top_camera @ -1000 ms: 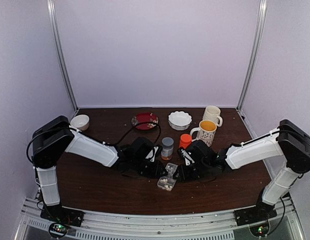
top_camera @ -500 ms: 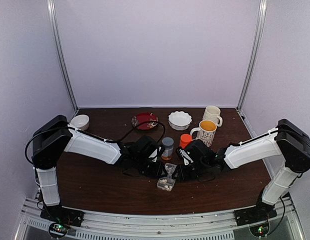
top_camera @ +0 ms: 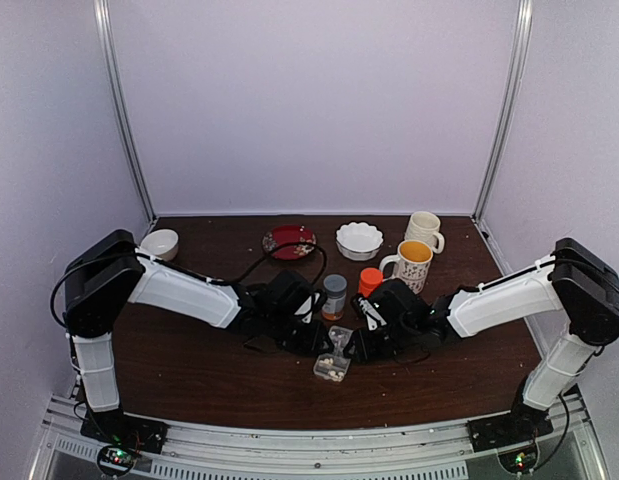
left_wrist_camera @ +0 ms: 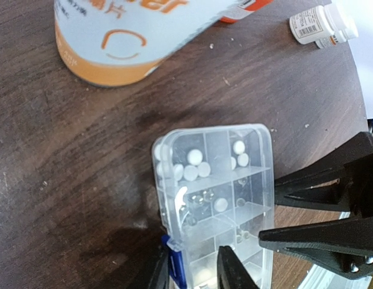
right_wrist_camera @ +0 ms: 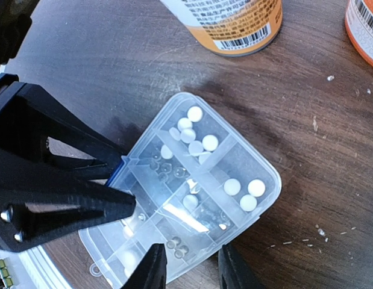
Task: Sort the pills into containers
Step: Close the lid of the pill container.
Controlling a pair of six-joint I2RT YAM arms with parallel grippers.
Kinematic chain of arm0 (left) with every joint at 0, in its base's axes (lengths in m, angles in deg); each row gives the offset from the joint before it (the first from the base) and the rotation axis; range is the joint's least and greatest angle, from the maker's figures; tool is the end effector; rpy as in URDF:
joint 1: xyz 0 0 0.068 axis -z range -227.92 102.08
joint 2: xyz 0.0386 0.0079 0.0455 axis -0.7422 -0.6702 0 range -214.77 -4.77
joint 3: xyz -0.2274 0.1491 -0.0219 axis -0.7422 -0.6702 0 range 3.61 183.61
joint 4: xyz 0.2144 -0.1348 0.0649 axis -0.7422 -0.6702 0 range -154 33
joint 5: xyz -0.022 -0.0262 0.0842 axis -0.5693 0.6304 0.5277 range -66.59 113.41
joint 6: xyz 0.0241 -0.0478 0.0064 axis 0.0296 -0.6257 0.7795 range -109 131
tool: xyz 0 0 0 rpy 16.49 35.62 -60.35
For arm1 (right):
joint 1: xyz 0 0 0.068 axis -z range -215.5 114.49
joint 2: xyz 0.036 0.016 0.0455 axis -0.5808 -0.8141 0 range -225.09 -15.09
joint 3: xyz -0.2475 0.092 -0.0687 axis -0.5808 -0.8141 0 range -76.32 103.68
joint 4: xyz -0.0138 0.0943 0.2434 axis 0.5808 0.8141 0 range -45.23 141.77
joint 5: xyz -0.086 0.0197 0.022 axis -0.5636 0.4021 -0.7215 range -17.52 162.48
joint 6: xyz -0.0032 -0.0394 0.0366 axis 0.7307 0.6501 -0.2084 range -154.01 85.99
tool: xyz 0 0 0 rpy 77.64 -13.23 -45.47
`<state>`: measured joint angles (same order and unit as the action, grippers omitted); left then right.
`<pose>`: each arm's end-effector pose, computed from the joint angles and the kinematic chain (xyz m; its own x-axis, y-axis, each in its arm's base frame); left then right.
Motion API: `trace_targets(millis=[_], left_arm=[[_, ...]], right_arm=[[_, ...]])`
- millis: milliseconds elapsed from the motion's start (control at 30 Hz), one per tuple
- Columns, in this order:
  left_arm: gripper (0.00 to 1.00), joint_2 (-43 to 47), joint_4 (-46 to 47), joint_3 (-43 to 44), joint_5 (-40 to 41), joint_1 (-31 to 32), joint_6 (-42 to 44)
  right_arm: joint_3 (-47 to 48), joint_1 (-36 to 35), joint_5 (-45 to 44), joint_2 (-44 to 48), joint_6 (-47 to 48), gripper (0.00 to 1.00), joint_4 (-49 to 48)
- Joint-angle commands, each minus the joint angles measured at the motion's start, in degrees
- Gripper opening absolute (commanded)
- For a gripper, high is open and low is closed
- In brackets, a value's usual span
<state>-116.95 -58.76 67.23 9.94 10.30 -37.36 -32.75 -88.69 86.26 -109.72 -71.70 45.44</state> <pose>0.2016 -0.3411 0.1303 -0.9457 0.1466 -0.2902 0.2985 0.7453 -0.5963 0.1786 0.2526 0.1386 -0.9017 -0.2137 -0.3758 -0.3976 0.7513 0.5267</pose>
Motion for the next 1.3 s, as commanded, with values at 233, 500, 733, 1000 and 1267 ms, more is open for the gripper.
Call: trace_targets(millis=[233, 500, 733, 1000, 1267], left_arm=[[0.43, 0.6, -11.3, 2.4, 4.9, 3.5, 5.8], [0.38, -0.8, -6.9, 1.0, 0.8, 3.5, 3.9], [0.32, -1.7, 2.7, -1.7, -5.1, 3.0, 1.0], [0.3, -0.4, 3.3, -2.5, -4.3, 3.0, 0.8], [0.47, 3.6, 0.4, -4.1, 1.3, 2.9, 2.3]], right_arm=[[-0.4, 0.1, -3.0, -1.5, 2.4, 0.31, 2.6], [-0.3, 0.1, -2.1, -1.8, 2.4, 0.31, 1.8], [-0.4, 0.1, -1.6, -1.5, 2.4, 0.31, 1.4], [-0.8, 0.2, -2.2, -0.6, 2.9, 0.32, 1.8], [-0.7, 0.2, -2.5, 0.2, 3.9, 0.32, 2.5]])
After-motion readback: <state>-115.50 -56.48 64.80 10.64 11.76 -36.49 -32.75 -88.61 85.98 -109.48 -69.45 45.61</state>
